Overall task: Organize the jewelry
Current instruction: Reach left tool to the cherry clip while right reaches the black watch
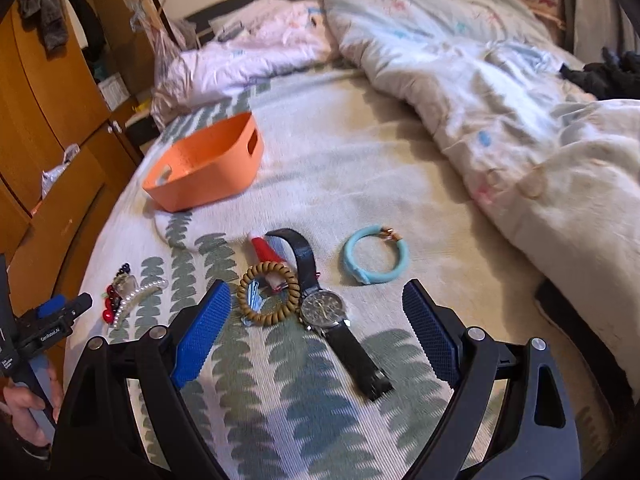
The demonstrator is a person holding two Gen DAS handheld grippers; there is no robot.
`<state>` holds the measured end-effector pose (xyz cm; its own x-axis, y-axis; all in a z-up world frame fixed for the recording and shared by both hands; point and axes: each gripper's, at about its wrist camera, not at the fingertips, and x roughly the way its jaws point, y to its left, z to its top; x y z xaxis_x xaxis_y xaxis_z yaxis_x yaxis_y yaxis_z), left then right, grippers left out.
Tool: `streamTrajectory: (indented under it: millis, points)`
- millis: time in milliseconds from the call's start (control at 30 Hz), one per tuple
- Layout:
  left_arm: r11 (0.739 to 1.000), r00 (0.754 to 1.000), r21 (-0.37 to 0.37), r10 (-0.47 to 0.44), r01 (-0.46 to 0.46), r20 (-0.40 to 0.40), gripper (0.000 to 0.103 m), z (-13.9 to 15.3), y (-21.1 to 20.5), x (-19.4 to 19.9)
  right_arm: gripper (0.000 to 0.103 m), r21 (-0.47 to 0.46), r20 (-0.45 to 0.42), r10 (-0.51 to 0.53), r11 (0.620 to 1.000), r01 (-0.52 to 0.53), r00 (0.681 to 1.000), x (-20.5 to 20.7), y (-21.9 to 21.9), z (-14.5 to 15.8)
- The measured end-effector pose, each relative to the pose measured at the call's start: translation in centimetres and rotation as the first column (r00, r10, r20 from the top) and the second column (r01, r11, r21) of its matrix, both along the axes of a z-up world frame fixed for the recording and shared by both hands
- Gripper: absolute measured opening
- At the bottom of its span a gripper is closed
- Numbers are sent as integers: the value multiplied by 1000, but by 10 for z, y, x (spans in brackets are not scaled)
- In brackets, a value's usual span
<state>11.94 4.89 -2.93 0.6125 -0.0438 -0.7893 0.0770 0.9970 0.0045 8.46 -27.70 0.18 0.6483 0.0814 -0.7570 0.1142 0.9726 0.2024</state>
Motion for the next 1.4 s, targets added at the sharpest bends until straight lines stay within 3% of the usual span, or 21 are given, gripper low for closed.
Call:
streamTrajectory:
  millis: [167,400,733,833,900,1167,1200,1300,1367,1400]
  points:
    - [999,996,-35,2,-5,-84,93,-14,5,21,88,-40,-56,37,998,-39,998,32,16,-20]
    - [998,989,-61,-15,6,-149,93,-28,-1,39,88,-19,-80,27,999,-29,996,55,16,-33]
    - [996,988,-85,-15,2,-155,95,-34,-5,51,83,31,-129,2,1000,2,992,74,12,-52]
    - [995,987,-99,-14,-2,-160,95,-35,-4,53,70,44,-132,-2,999,8,991,78,13,-55]
    - [995,987,-99,-18,2,-159,95,-35,-6,54,52,53,-149,7,999,1,989,81,17,-59]
    - [995,989,-100,-16,1,-147,95,-36,-7,56,37,41,-144,-13,999,19,989,80,16,-62]
    - [995,989,-103,-13,-2,-144,93,-36,-7,56,36,46,-143,-15,999,22,990,79,15,-61]
    - [993,990,-119,-6,-10,-138,77,-32,-5,56,28,39,-139,-17,999,23,990,78,16,-59]
    - [992,991,-129,-15,-2,-137,53,-29,-5,55,26,28,-138,-16,999,20,990,77,17,-58]
    - [990,989,-142,-33,13,-141,49,-28,-6,55,26,22,-136,-16,1000,19,991,76,18,-58]
